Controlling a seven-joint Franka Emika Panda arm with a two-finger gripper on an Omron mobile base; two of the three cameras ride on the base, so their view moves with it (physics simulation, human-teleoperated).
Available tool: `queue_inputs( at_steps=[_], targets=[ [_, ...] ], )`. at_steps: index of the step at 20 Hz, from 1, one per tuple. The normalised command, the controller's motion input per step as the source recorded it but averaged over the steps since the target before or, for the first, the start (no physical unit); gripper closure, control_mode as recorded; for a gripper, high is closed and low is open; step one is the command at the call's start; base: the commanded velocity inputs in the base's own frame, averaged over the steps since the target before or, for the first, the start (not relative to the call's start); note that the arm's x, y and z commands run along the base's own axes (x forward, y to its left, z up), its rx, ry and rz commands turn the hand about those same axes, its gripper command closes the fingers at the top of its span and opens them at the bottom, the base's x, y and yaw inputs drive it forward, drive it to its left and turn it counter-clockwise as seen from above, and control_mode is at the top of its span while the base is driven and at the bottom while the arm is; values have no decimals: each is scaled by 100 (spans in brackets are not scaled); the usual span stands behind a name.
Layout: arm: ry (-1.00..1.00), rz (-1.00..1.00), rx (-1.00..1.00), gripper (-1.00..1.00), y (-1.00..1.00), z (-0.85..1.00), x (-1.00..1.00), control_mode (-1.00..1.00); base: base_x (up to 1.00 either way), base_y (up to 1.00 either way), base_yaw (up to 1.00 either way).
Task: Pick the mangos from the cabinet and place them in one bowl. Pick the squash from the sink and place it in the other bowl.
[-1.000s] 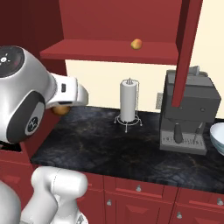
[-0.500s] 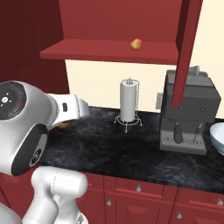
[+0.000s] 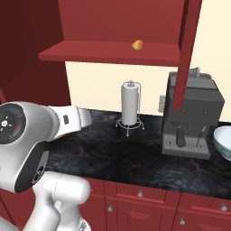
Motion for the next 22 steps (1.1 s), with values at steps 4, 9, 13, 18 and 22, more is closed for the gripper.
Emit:
queue_inputs(
  at_steps=[4, 9, 13, 18, 22],
  targets=[
    [0, 0, 0, 100, 0, 0, 0, 100, 0, -81, -4],
    [0, 0, 0, 100, 0, 0, 0, 100, -3, -90, -5],
    [0, 0, 0, 100, 0, 0, 0, 100, -26, -94, -4],
    [0, 0, 0, 100, 0, 0, 0, 100, -4, -83, -4],
    [0, 0, 0, 100, 0, 0, 0, 100, 6, -66, -1]
  ],
)
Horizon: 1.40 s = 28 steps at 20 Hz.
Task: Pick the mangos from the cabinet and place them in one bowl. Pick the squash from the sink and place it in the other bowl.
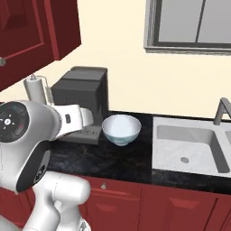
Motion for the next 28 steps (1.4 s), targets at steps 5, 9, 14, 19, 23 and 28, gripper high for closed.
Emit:
queue_inputs(
  at_steps=[5, 9, 14, 19, 23, 28],
  targets=[
    [0, 0, 0, 100, -20, -6, 13, -100, 1, -18, 0],
    [0, 0, 0, 100, -7, -10, 59, -100, 0, 0, 0],
    [0, 0, 0, 100, 3, -11, 78, -100, 0, 0, 0],
    [0, 1, -2, 100, 1, -17, 44, -100, 0, 0, 0],
    [0, 0, 0, 100, 0, -3, 0, -100, 0, 0, 0],
    [4, 0, -7, 100, 0, -28, 6, -100, 0, 0, 0]
  ],
)
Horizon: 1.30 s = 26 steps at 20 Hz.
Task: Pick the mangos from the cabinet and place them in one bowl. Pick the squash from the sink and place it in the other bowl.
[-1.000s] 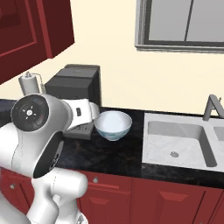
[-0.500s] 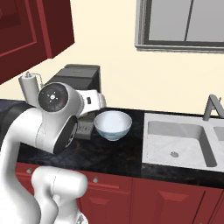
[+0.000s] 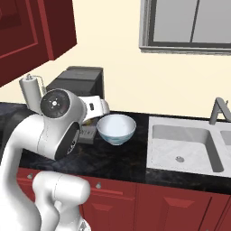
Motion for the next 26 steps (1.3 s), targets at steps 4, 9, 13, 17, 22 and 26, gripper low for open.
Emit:
queue_inputs(
  at_steps=[4, 9, 13, 17, 22, 26],
  targets=[
    [4, 0, -2, 100, 0, -33, 18, -100, 0, 0, 0],
    [0, 0, 0, 100, -2, -28, 28, -100, 0, 0, 0],
    [1, 0, 0, 100, 2, -29, 46, -100, 0, 0, 0],
    [6, 0, -2, 100, 0, -34, 57, -100, 0, 0, 0],
    [9, 0, -3, 100, 0, -27, 55, -100, 0, 0, 0],
    [6, 0, -3, 100, -1, -33, 48, -100, 0, 0, 0]
  ],
)
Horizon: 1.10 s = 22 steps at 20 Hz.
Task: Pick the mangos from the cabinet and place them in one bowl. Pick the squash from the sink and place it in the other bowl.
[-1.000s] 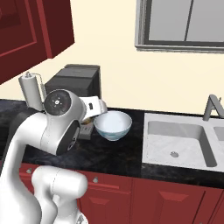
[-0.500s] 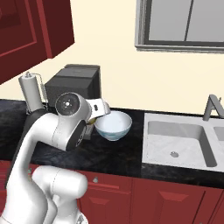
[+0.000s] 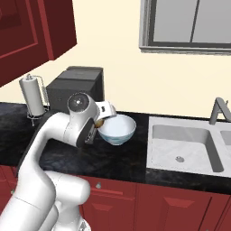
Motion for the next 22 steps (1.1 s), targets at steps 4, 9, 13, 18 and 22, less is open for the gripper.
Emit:
queue_inputs(
  at_steps=[4, 9, 13, 18, 22],
  targets=[
    [2, 3, -4, 100, -10, -52, 32, -100, 0, 0, 0],
    [0, 3, 0, 100, -13, -41, 37, -100, 0, 0, 0],
    [0, 2, 0, 100, -4, -34, 67, -100, 0, 0, 0],
    [0, 4, 0, 100, -8, -37, 73, -100, 0, 0, 0],
    [1, 5, 0, 100, -16, -40, 69, -100, 0, 0, 0]
  ],
)
